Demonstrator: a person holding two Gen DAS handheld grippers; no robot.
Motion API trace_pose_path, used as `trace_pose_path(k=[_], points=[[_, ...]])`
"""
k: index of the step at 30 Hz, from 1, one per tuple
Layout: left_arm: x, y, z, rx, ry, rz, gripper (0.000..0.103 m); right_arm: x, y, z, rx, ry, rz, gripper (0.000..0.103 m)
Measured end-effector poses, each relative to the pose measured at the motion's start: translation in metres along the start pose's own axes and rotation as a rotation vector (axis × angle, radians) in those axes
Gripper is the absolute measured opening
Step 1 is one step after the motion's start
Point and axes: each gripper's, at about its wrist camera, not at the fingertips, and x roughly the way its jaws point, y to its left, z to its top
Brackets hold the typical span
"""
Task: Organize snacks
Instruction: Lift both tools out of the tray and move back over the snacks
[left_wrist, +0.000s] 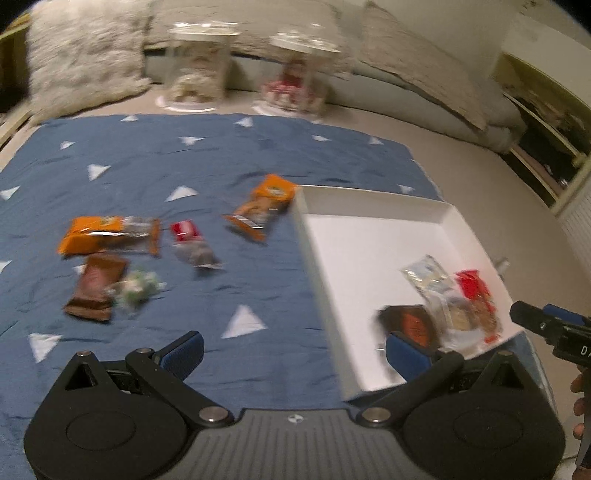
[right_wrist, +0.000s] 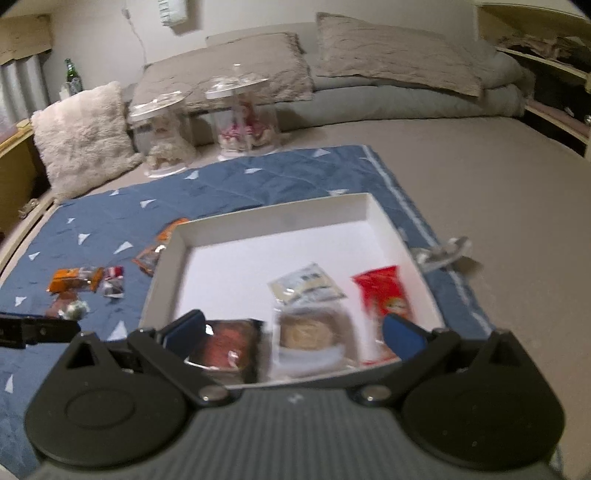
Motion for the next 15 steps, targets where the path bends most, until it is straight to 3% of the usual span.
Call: trace_pose_path(k=[3, 15], points=[[-0.004, 0.026, 0.001, -0.032, -0.007, 0.021, 0.103, 0.010, 0.025, 0.004, -0.028, -0.013, 0.011, 0.103], [-0.018, 0.108, 0.006, -0.150, -0.052, 0.091, 0.103, 0.050, 0.134, 0.043, -0.120, -0.022, 0.210, 0.103]])
